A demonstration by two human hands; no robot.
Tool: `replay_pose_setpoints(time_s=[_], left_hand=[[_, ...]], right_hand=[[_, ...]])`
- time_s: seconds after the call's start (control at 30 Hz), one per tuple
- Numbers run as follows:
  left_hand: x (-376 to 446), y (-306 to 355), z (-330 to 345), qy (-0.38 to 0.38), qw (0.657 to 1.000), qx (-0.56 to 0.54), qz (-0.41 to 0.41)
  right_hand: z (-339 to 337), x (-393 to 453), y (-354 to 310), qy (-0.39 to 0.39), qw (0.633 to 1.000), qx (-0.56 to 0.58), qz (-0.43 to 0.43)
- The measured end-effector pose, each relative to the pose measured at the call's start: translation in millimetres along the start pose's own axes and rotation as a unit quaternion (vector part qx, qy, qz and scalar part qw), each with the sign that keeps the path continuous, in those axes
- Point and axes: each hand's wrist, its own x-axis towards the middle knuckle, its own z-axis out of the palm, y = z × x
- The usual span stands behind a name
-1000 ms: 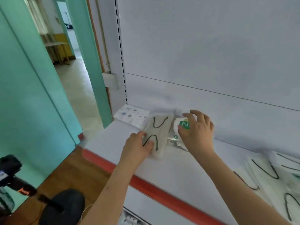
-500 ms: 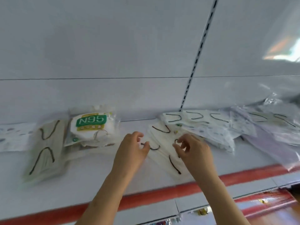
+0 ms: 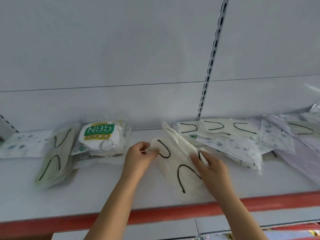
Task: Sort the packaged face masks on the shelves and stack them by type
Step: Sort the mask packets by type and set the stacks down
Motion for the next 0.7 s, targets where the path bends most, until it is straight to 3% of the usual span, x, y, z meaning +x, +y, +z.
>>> replay_pose_setpoints(time_s=[0.1,0.3,0.37,0.47,0.57,0.7], left_hand=[[-3,-1,-7,0.021,0.972,-0.226,-0.058],[-7,11,-21,0.049,0.909,-0.404,-0.087],[-13,19,-19,0.042,0.897,-0.432,-0.086],[-27,29,-13,-0.059,0.884,-0.456,-0.087],[-38,30,-7,-0.148,0.897,-0.413,-0.053],[-41,26,-11,-0.136,0.907,-0.397,-0.044]], right_hand=[[8,-10,-13,-0.033,0.995,0.094,-0.018],[11,-17,-23,-0.038,0.985,0.160,-0.042],[16,-17,-24,-0.053,0.987,0.110,-0.107],[31,-19,-25,-0.113,0.981,0.027,-0.158],[37,-22,-26,-0.170,0.976,0.040,-0.130],[36,-13,-33,-0.093,0.977,0.188,-0.031]])
